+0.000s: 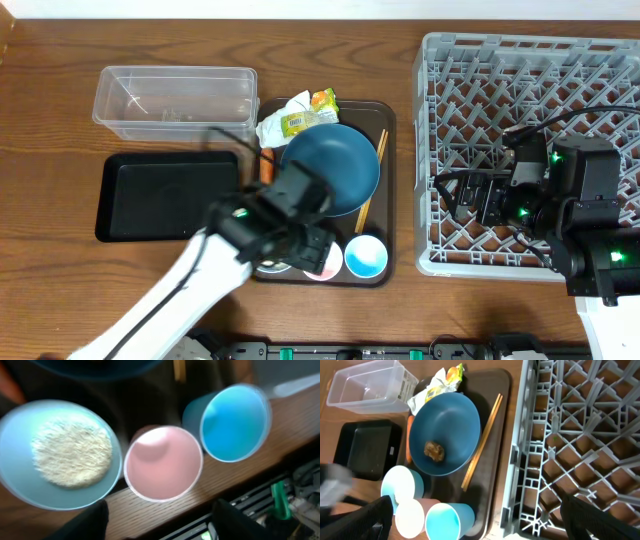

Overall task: Sort waste into correct bins and load items into the dishwasher rack
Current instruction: 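Grasp the pink cup with the left gripper and lift it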

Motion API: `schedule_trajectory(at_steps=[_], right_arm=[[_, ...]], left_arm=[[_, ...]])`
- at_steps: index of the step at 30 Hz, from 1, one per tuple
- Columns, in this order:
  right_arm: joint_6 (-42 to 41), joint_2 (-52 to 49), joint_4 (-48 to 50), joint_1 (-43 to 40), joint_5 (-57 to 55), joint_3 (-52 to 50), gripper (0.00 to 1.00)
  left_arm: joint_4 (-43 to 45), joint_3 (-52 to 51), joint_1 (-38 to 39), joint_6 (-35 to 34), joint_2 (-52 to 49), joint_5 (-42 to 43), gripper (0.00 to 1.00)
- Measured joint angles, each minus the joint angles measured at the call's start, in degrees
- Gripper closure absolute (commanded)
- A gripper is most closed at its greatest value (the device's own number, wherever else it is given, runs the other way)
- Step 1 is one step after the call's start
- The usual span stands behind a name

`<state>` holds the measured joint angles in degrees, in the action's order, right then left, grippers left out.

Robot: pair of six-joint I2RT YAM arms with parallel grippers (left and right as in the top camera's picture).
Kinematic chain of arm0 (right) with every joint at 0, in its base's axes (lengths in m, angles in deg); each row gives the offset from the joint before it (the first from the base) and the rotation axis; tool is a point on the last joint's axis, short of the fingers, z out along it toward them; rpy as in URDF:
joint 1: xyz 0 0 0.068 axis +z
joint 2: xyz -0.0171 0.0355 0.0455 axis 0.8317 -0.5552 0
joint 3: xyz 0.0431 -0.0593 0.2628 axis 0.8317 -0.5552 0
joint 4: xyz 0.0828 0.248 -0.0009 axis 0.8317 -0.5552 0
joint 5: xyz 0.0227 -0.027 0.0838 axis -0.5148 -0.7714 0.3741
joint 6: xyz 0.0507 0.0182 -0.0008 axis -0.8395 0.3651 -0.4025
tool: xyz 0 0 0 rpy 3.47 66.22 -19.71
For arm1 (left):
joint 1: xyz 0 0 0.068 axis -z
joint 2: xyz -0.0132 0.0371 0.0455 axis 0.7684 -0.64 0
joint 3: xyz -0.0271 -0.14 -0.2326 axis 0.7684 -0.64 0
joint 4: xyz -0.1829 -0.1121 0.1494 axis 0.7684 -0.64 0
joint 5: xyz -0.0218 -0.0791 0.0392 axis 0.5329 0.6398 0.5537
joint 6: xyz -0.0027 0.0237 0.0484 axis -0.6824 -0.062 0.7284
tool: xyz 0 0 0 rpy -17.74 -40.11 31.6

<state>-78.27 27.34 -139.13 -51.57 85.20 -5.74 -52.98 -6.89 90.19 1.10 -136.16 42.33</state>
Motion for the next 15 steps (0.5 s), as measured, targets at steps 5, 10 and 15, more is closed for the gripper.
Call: schedule_trajectory(at_steps=[5, 10, 15], right_arm=[[-0.17, 0.00, -1.01, 0.00, -0.02, 0.00, 0.01], [-0.17, 0.00, -1.38, 0.00, -0.02, 0.00, 0.01], [-0.17, 0.00, -1.38, 0.00, -0.02, 0.00, 0.01]], left_arm=[[0.79, -0.63, 0.57, -0.09, -8.04, -1.51, 0.48], [1.44, -0.63, 0.59, -0.44, -13.60, -2.27, 0.59], [4.00, -0.83, 0.57, -0.66, -16.59, -2.95, 0.74]])
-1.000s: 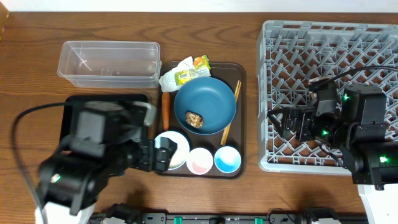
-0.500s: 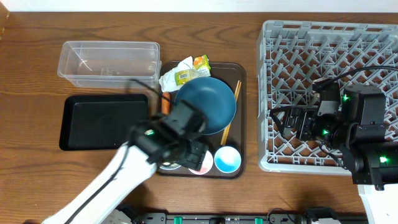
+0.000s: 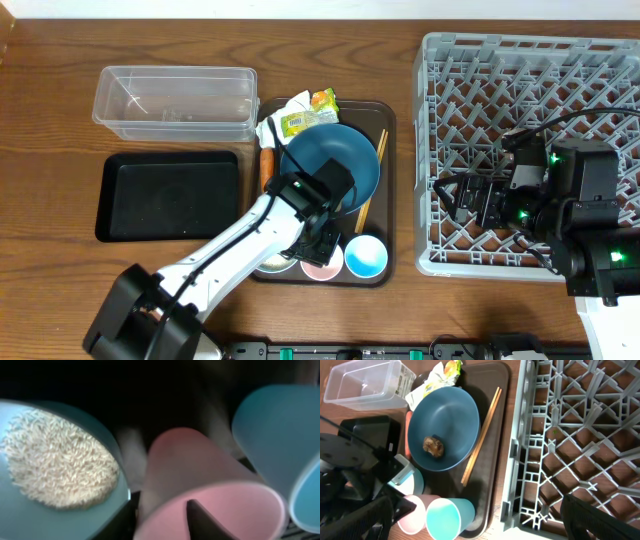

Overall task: Sort waste into correct bins and load items into the dishwasher rack
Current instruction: 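Grasp the pink cup with the left gripper and lift it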

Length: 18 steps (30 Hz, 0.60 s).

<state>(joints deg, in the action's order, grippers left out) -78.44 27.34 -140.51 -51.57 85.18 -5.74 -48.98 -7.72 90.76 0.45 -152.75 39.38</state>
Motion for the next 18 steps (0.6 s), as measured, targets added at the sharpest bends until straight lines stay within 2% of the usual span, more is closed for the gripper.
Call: schedule_trajectory(at_steps=[2, 4, 6, 11, 18], right_arm=[[0.00, 0.00, 0.00, 0.00, 0.02, 0.00, 0.01], [0.00, 0.00, 0.00, 0.00, 0.00, 0.00, 0.01], [0.00, 0.00, 0.00, 0.00, 0.00, 0.00, 0.01], [0.00, 0.00, 0.00, 0.00, 0.00, 0.00, 0.01], [0.00, 0.00, -0.02, 0.00, 0.00, 0.00, 0.01]], left_arm=[[0.46, -0.04, 0.02, 0.11, -0.63, -0.22, 0.74], [0.96, -0.09, 0.02, -0.07, -0.94, -0.74, 0.81], [1.14, -0.11, 0.02, -0.15, -0.94, -1.46, 0.93], [-1.33, -0.09, 0.02, 0.04, -0.94, -2.27, 0.94], [-9.40, 2.45, -0.63, 0.07, 1.16, -2.89, 0.94]])
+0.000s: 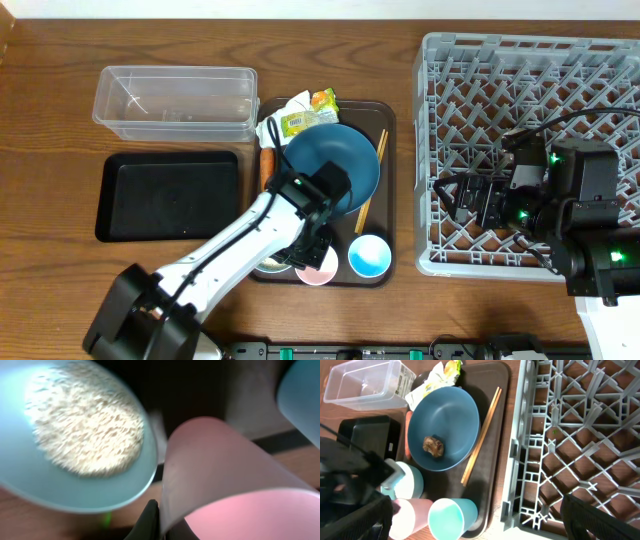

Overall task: Sort waste into correct bins and load items into the dishwasher rack
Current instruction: 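Grasp the pink cup with the left gripper and lift it, then pass the pink cup from the left gripper to the right gripper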

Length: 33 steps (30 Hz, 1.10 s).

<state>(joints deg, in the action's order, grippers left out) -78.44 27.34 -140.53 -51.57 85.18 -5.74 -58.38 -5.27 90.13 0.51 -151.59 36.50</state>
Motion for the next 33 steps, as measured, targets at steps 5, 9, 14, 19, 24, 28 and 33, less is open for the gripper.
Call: schedule_trajectory(at_steps=[5, 9, 14, 19, 24, 28, 33], right_arm=[[0.00, 0.00, -0.31, 0.00, 0.00, 0.00, 0.01], [0.00, 0.00, -1.05, 0.00, 0.00, 0.00, 0.01], [0.00, 0.00, -1.25, 0.00, 0.00, 0.00, 0.01], [0.00, 0.00, -1.25, 0.00, 0.07, 0.00, 0.01], [0.00, 0.00, -1.20, 0.00, 1.25, 0.00, 0.01], [0.96, 0.00, -0.72, 0.00, 5.64, 0.00, 0.06], [5.90, 0.00, -0.37, 0.00, 16.11, 0.00, 0.15]], left_arm=[[-5.05, 5.46, -3.21, 0.04, 6.23, -0.02, 0.94], [-6.19, 8.98, -6.69, 0.04, 11.98, -0.22, 0.94], [-4.92, 12.09, -9.51, 0.04, 18.38, -0.07, 0.94], [0.48, 13.14, -9.88, 0.02, 23.10, 4.44, 0.94], [3.30, 13.22, -9.88, 0.04, 22.43, 12.76, 0.94], [7.87, 13.22, -9.88, 0.02, 19.78, 20.37, 0.94], [13.11, 13.22, -9.88, 0.02, 16.57, 31.36, 0.94]])
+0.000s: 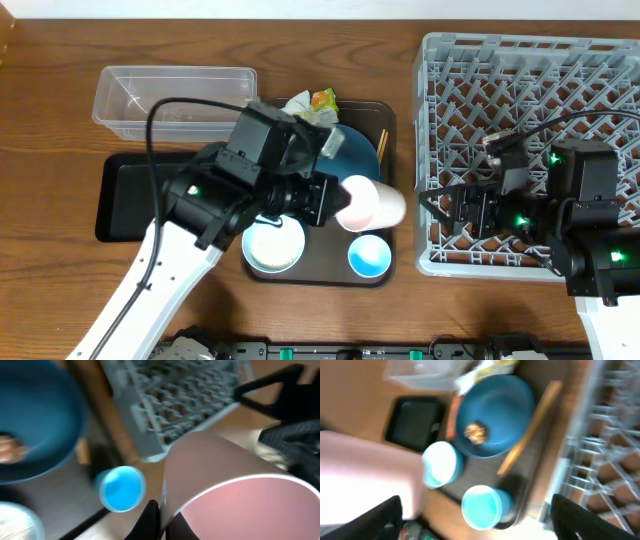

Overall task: Sort waste into correct bins and load items into the dishwasher rack
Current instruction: 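Pass the pink cup from the left gripper to the right gripper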

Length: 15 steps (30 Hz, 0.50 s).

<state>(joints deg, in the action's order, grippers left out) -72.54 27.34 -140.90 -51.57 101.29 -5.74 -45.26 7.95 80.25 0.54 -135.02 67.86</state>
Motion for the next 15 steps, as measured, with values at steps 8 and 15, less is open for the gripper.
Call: schedule_trajectory(at_steps=[8, 15], right_arm=[[8.76, 0.00, -0.02, 0.00, 17.44, 0.00, 0.13], [18.47, 0.00, 3.32, 0.00, 35.12, 0.02, 0.06]], left_arm=[[4.96, 0.00, -4.70, 0.02, -0.87, 14.95, 0.94], [7.43, 0.00, -10.75, 0.00, -0.87, 26.73, 0.94]])
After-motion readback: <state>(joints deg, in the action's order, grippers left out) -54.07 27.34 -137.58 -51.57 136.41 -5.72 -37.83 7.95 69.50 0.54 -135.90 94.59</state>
